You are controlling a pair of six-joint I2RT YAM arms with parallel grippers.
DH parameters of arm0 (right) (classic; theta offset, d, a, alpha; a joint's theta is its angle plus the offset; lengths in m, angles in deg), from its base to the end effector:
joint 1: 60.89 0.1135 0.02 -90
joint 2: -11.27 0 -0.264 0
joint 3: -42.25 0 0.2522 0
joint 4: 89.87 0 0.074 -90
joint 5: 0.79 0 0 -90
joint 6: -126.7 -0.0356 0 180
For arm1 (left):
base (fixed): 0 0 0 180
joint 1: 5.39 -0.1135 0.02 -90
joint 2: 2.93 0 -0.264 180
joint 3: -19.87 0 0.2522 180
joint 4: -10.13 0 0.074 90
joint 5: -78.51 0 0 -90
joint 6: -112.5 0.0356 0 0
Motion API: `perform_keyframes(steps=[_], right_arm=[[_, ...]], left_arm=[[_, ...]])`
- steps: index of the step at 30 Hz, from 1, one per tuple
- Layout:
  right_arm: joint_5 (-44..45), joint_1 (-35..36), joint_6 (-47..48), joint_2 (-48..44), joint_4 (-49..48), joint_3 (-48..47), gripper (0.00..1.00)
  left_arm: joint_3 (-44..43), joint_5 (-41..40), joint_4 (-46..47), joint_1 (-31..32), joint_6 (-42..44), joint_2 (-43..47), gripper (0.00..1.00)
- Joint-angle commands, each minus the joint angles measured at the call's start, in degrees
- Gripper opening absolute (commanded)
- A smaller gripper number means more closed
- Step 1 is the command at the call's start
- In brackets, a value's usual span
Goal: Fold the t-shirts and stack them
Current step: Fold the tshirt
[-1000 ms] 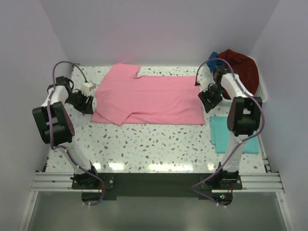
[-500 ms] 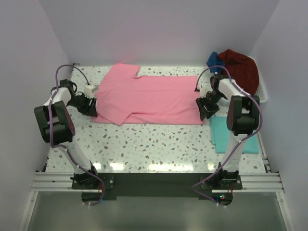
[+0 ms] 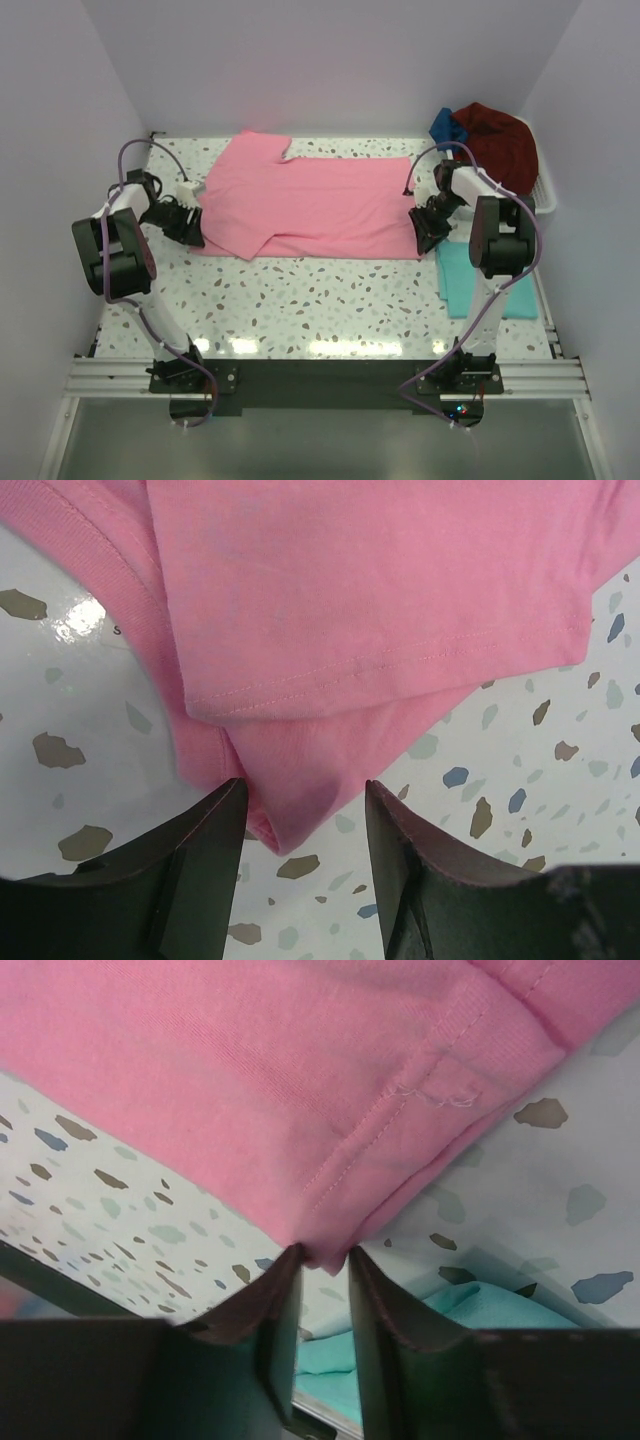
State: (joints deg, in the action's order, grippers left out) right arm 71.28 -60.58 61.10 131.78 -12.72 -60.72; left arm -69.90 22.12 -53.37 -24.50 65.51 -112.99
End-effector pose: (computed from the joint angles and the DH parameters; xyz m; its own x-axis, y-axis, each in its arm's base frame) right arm 0.3856 0.0130 0.1574 -0.9159 -0.3980 -0.0523 -0.3935 0.8643 0.3132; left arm 0.3450 0.0987 0.1710 -0.8343 0.3122 -0.4545 0.4828 0.8118 -0.3286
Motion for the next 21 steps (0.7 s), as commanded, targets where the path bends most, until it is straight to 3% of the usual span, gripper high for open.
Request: perform_keyframes(steps=[1,8,12,16,19,21], right_arm=[[-2.3,-0.1,-0.3,0.2,0.3,-0.1,0.25],[-1.6,-0.1,0.2,0.0,0.3,-0.5,0.0],[-0.4,-0.1,0.5,-0.1,0.1,-0.9,0.0],[2.1,-0.2,1.3,-1.1,0.8,-2.0,0.0],[4.5,-0.1,2.9,-2.2,2.7,-2.9,0.0],[5.7,-0.1,4.4,-3.4,3.8,-2.9,0.0]], left_arm=[[0.5,1.6,0.8,-0.1,-0.2,-0.5,0.55],[0.2,0.5,0.4,-0.1,-0.6,-1.6,0.47],[-0.5,-2.4,0.1,-0.4,-1.2,-2.3,0.32],[-3.3,-4.6,-1.5,-1.9,-1.3,-1.9,0.08],[-5.6,-5.8,-4.4,-3.4,-0.2,-1.1,0.0],[-5.7,-6.5,-6.2,-3.6,0.8,-0.4,0.0]])
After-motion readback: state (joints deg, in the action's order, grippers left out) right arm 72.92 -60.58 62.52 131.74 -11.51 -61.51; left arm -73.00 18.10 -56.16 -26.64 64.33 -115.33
